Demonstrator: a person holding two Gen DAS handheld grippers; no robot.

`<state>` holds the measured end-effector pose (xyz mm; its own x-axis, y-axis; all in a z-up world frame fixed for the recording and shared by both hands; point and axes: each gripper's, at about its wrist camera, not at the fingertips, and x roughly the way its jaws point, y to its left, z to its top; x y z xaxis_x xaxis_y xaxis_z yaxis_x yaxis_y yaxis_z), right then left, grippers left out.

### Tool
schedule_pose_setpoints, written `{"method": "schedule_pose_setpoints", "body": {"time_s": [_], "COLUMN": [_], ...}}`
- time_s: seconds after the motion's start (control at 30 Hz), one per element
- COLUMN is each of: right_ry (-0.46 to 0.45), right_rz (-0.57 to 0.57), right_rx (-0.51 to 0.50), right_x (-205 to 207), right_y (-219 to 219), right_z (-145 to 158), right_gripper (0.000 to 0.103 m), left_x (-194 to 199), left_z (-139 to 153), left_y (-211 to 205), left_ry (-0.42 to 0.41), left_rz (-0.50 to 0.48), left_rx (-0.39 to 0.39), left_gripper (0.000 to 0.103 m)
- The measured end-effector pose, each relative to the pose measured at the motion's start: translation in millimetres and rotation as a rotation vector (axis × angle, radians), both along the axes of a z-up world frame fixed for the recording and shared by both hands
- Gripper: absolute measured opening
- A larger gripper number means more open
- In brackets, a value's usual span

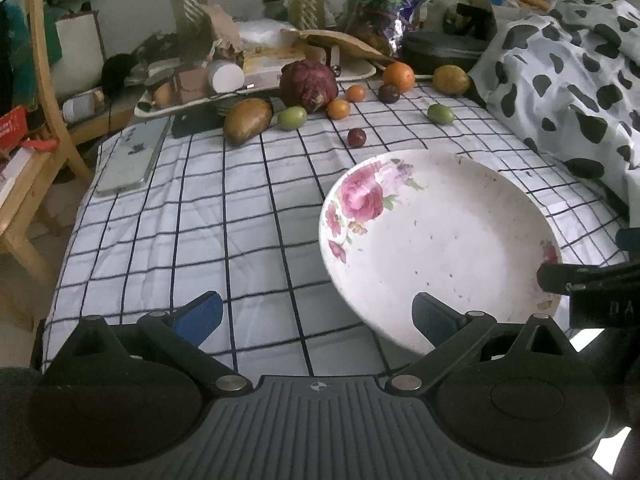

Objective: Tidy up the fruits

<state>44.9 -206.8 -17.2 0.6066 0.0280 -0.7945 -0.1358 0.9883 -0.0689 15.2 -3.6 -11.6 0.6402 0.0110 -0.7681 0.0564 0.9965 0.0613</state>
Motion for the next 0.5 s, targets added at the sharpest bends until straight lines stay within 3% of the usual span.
{"method": "schedule_pose_setpoints", "body": {"time_s": [0.3, 0.5], "right_ry": [-0.012, -0.020], "right_rz": [-0.007, -0.002], "right_rx": [0.038, 0.051], "right_x": [15, 31], "right_y": [-4, -5], "right_z": [2, 3], "right_gripper": [0.103, 0.103], "left_x": [15, 30], "left_z": [4, 7], "left_y": [3, 10], "left_ry": [-0.049, -0.083], "left_rz": [-0.025, -0.043], "left_rx": [0.045, 0.034], "left_gripper": [0.103, 0.103]}}
